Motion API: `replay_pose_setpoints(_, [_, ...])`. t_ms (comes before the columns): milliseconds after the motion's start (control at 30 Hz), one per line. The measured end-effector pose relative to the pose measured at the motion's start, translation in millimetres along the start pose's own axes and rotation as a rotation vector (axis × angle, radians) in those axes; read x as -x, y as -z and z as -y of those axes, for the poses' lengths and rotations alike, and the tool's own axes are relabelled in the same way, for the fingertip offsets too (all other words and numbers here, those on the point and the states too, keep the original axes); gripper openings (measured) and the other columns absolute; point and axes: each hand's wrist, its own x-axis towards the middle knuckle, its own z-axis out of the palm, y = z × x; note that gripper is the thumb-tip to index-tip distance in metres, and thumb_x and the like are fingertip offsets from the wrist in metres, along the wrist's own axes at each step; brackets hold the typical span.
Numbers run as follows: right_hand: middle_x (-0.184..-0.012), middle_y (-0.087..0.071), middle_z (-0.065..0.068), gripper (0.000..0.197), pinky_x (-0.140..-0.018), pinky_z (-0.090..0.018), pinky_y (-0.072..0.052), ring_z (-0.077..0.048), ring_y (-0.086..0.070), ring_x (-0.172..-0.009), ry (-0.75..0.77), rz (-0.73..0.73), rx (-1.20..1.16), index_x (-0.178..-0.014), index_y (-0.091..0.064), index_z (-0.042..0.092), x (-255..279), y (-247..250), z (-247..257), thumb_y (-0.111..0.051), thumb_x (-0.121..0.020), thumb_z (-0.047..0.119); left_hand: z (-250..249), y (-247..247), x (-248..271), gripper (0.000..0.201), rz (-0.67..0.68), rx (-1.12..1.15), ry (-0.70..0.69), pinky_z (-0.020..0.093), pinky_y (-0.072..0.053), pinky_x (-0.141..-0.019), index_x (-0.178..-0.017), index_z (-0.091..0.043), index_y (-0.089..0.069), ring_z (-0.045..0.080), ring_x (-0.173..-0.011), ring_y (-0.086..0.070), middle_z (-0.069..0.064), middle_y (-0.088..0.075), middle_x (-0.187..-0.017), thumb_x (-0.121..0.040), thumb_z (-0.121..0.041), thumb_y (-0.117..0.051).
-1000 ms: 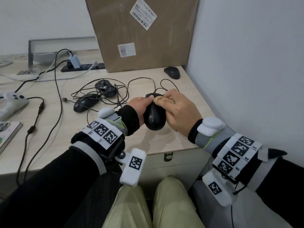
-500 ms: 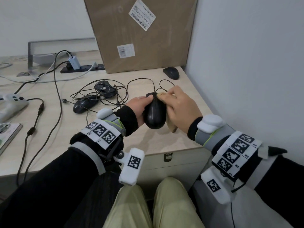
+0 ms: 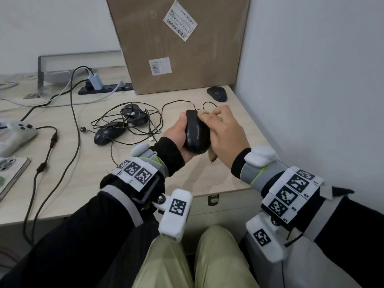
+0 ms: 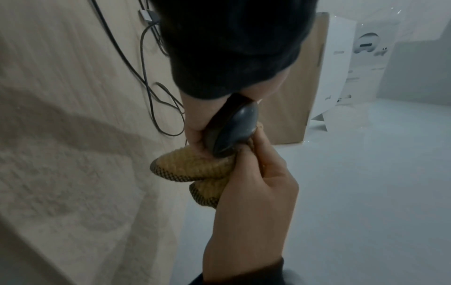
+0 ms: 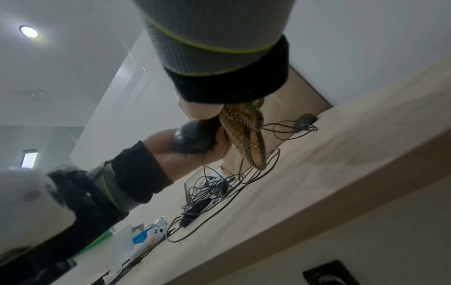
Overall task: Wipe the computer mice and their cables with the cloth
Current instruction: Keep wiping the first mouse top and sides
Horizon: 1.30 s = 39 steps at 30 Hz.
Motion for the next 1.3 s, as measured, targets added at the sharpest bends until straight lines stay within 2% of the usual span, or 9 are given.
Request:
replay_pose_setpoints(100, [-0.101, -0.055, -0.023, 0.034, -0.067, -0.031, -0.049, -0.034, -0.058, -0.079, 0.146, 0.038, 0.019, -0.108, -0.067, 0.001, 4.9, 3.2, 4.6, -0.045, -0.083, -0.001, -5.1, 3.9, -4.6, 0.057, -0.013, 0.044, -0.023, 0.041, -0.051, -0.078, -0.124, -0.011, -0.054, 0.025, -0.092, -0.063, 0.013, -0.065, -0.105, -0.097, -0.055, -0.029])
replay_pose_setpoints(267, [-0.101, -0.056, -0.025, 0.038, -0.076, -0.018, -0.035, -0.025, -0.048, -0.086, 0.323, 0.119, 0.033, -0.107, -0.067, 0.001, 16.4, 6.5, 3.3, -0.043, -0.078, -0.003, -9.8, 7.9, -8.5, 0.061, -0.017, 0.012, -0.017, 0.038, -0.054, -0.071, -0.129, -0.009, -0.050, 0.028, -0.095, -0.062, 0.015, -0.061, -0.117, -0.095, -0.056, -0.031])
replay_pose_setpoints(400, [-0.114, -0.041, -0.010, 0.040, -0.071, -0.042, -0.053, -0.038, -0.056, -0.092, 0.416, 0.191, 0.041, -0.112, -0.061, 0.011, 24.7, 2.8, -2.2, -0.044, -0.079, -0.003, -12.9, 12.9, -14.8, 0.066, -0.027, 0.050, -0.016, 0.041, -0.054, -0.076, -0.138, -0.008, -0.045, 0.030, -0.112, -0.056, 0.015, -0.053, -0.137, -0.096, -0.056, -0.031])
replay_pose_setpoints(500, [-0.115, -0.039, -0.006, 0.039, -0.061, -0.043, -0.054, -0.037, -0.057, -0.091, 0.462, 0.264, 0.059, -0.113, -0.062, 0.014, 28.8, 4.0, -4.9, -0.043, -0.081, 0.001, -13.3, 15.6, -15.7, 0.063, -0.036, 0.118, -0.058, 0.041, -0.052, -0.079, -0.131, -0.003, -0.048, 0.030, -0.102, -0.059, 0.021, -0.058, -0.126, -0.098, -0.053, -0.029])
replay_pose_setpoints(633, [-0.109, -0.057, -0.011, 0.030, -0.057, -0.041, -0.055, -0.032, -0.058, -0.088, 0.386, 0.402, 0.133, -0.109, -0.067, 0.014, 36.4, -0.2, -15.9, -0.064, -0.080, 0.006, -25.8, 16.3, -10.8, 0.054, 0.011, 0.178, -0.050, 0.032, -0.056, -0.065, -0.112, -0.011, -0.054, 0.023, -0.085, -0.059, 0.015, -0.060, -0.108, -0.097, -0.055, -0.027])
replay_pose_setpoints(767, [-0.101, -0.058, -0.023, 0.041, -0.059, -0.041, -0.055, -0.037, -0.060, -0.080, 0.195, 0.225, 0.018, -0.106, -0.069, 0.005, 31.2, 1.6, -17.5, -0.040, -0.078, 0.009, -35.4, 14.3, -8.2, 0.049, -0.008, 0.145, -0.074, 0.033, -0.047, -0.070, -0.108, -0.016, -0.055, 0.022, -0.085, -0.058, 0.011, -0.058, -0.115, -0.095, -0.057, -0.032])
replay_pose_setpoints(933, [-0.108, -0.056, -0.022, 0.039, -0.086, -0.031, -0.050, -0.030, -0.059, -0.094, 0.236, -0.063, -0.005, -0.114, -0.065, 0.002, 17.7, 11.4, 6.8, -0.047, -0.081, -0.006, -25.8, 11.1, -4.0, 0.057, -0.015, 0.164, -0.056, 0.038, -0.046, -0.081, -0.094, -0.016, -0.057, 0.027, -0.088, -0.057, 0.012, -0.060, -0.100, -0.095, -0.061, -0.022])
replay_pose_setpoints(1100, [-0.121, -0.050, -0.014, 0.039, -0.080, -0.042, -0.047, -0.037, -0.057, -0.091, 0.459, 0.085, 0.148, -0.112, -0.065, 0.005, 23.9, 3.0, 19.7, -0.046, -0.079, -0.005, -14.7, 5.2, -0.8, 0.070, 0.049, 0.056, -0.044, 0.040, -0.049, -0.080, -0.120, -0.011, -0.053, 0.030, -0.092, -0.059, 0.018, -0.060, -0.103, -0.095, -0.061, -0.011])
replay_pose_setpoints(1300, [-0.113, -0.061, -0.019, 0.042, -0.079, -0.042, -0.045, -0.038, -0.053, -0.087, 0.395, 0.106, 0.128, -0.103, -0.069, 0.008, 18.9, 4.8, 17.9, -0.037, -0.077, 0.001, -5.6, -0.5, 7.1, 0.070, 0.036, -0.107, 0.028, 0.037, -0.049, -0.077, -0.112, -0.021, -0.060, 0.024, -0.092, -0.062, 0.008, -0.065, -0.103, -0.092, -0.067, -0.012])
